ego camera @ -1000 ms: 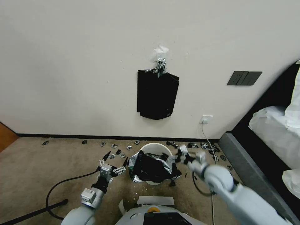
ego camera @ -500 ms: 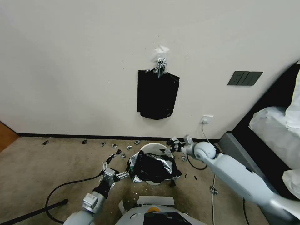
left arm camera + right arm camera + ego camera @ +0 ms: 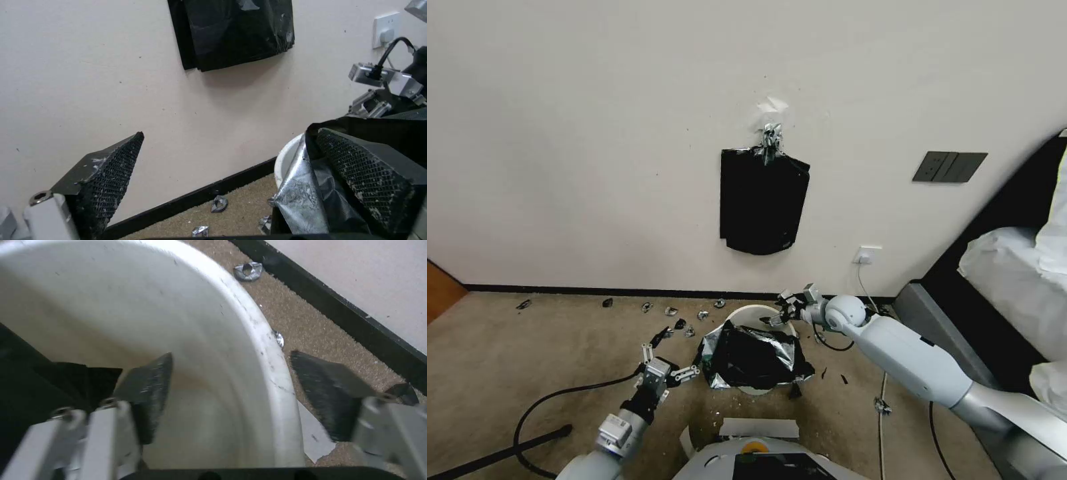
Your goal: Place a trash bag onto the trash bin.
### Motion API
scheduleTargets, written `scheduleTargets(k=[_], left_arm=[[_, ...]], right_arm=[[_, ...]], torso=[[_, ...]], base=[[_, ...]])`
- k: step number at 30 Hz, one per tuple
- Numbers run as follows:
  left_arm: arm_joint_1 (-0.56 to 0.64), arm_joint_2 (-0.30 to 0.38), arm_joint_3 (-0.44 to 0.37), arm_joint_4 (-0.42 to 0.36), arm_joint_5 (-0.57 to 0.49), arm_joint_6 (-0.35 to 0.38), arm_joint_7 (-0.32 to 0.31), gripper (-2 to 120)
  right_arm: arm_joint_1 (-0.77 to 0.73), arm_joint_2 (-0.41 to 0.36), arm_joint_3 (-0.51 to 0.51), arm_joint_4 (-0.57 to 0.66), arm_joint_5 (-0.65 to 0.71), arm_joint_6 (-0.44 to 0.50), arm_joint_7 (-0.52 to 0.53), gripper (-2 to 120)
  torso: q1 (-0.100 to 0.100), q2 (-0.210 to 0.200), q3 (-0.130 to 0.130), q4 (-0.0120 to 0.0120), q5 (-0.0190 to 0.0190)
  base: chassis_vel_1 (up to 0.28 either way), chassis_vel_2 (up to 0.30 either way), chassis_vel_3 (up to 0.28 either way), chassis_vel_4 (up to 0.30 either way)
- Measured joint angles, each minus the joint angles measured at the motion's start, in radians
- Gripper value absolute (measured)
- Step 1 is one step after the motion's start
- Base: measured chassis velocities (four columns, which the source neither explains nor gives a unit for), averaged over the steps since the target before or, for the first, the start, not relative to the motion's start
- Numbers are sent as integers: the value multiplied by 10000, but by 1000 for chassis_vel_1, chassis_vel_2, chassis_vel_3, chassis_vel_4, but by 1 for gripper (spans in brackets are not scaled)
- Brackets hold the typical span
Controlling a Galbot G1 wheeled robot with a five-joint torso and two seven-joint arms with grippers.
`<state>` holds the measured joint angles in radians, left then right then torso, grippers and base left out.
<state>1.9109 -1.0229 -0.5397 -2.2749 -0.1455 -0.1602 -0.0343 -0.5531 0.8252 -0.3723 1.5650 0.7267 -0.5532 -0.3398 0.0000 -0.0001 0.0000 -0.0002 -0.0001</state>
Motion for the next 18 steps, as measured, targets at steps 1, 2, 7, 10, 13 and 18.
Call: scheduleTargets(k=[1, 2, 7, 10, 13, 18], left_arm=[[-14, -13, 1, 0, -8, 5, -6, 100], [-8, -28, -3, -1, -19, 6, -9, 100], [60, -45, -22, -30, -57, 6, -12, 100], [116, -100, -32, -62, -92, 8, -22, 100], [83, -122, -21, -61, -114, 8, -47, 100], [6, -141, -10, -52, -321, 60, -123, 100]], right_arm=[[21, 10, -59, -40, -4, 43, -25, 54], [37, 24, -112, -80, -19, 86, -47, 49], [64, 78, -166, -157, -35, 160, -54, 37], [68, 104, -178, -211, -14, 237, -25, 19], [35, 36, -179, -145, 60, 288, 105, 10], [-30, -195, -86, 200, 563, 197, 637, 4]], torso=[[0, 0, 0, 0, 0], [0, 0, 0, 1, 0], [0, 0, 0, 2, 1], [0, 0, 0, 2, 1], [0, 0, 0, 3, 1], [1, 0, 0, 4, 3]], base=[[0, 0, 0, 0], [0, 0, 0, 0], [0, 0, 0, 0], [0, 0, 0, 0], [0, 0, 0, 0], [0, 0, 0, 0]])
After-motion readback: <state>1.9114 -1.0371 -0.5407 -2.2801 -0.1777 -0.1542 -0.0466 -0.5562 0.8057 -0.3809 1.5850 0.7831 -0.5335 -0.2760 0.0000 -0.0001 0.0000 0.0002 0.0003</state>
